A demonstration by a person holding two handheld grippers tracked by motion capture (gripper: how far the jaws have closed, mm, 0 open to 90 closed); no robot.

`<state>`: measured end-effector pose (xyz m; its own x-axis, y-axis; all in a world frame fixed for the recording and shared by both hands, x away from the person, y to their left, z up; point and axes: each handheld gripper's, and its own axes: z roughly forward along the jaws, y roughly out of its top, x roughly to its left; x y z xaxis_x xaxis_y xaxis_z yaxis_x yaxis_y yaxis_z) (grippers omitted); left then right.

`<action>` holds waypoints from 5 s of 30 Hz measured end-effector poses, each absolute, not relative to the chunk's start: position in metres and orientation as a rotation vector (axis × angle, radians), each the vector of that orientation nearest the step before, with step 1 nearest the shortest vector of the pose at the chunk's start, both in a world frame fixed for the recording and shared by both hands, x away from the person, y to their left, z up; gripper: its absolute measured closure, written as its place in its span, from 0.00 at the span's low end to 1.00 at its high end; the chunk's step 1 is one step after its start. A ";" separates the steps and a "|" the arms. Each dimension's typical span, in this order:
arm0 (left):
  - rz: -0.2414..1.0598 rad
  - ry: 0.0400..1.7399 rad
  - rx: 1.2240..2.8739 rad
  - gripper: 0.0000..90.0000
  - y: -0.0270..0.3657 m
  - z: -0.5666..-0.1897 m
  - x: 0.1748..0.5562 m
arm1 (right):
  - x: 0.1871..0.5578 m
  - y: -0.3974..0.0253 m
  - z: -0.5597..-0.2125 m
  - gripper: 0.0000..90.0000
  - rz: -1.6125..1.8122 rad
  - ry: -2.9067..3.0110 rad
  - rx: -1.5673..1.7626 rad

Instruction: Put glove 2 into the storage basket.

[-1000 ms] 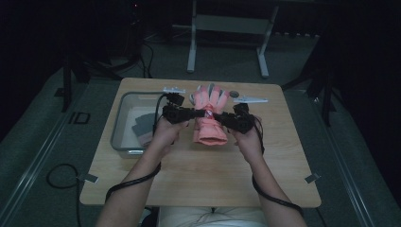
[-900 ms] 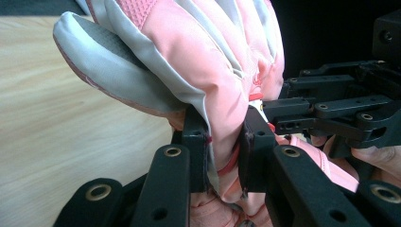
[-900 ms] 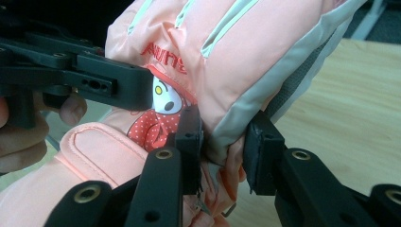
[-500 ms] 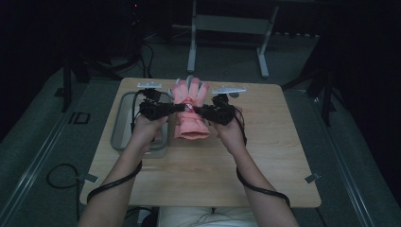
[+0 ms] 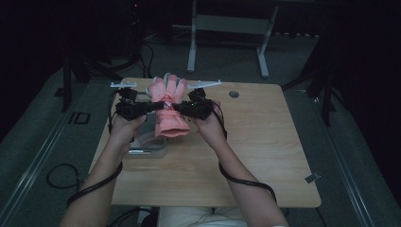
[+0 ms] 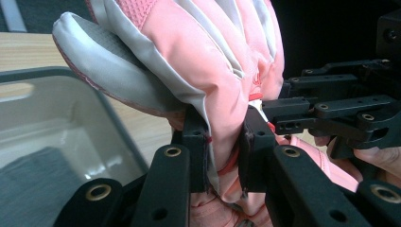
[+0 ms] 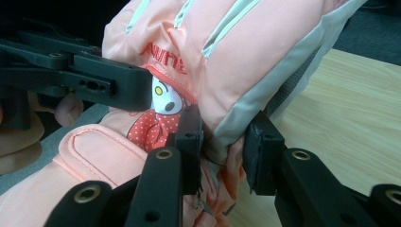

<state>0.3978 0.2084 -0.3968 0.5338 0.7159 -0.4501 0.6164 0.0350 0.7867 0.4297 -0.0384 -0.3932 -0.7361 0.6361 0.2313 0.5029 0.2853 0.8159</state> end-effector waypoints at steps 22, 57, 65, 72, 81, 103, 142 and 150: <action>0.076 1.300 1.531 0.84 0.271 -0.444 0.396 | 0.452 0.041 -0.417 0.78 1.279 2.585 0.981; 0.271 1.595 1.838 0.63 0.246 -0.477 0.421 | 0.476 0.047 -0.468 0.54 1.080 2.657 1.082; 0.322 1.575 1.843 0.57 0.236 -0.476 0.423 | 0.472 0.026 -0.461 0.54 1.169 2.650 1.085; 0.352 1.568 1.867 0.55 0.228 -0.474 0.425 | 0.470 0.013 -0.457 0.53 1.197 2.623 1.098; 0.422 1.555 1.787 0.26 0.237 -0.466 0.417 | 0.466 0.000 -0.445 0.47 1.265 2.571 1.022; 0.519 1.458 1.802 0.09 0.238 -0.452 0.406 | 0.458 -0.008 -0.444 0.25 1.310 2.571 0.975; 0.540 1.003 1.912 0.07 0.153 -0.428 0.340 | 0.439 -0.058 -0.451 0.19 1.308 2.541 0.901; 0.549 0.900 1.989 0.07 0.121 -0.437 0.321 | 0.430 -0.081 -0.459 0.18 1.293 2.539 0.854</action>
<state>0.3212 0.1209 -0.4367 0.6424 0.7653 0.0403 0.3858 -0.3684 0.8458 0.4298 -0.0805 -0.4587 -0.8224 0.5590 0.1060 0.4146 0.4613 0.7844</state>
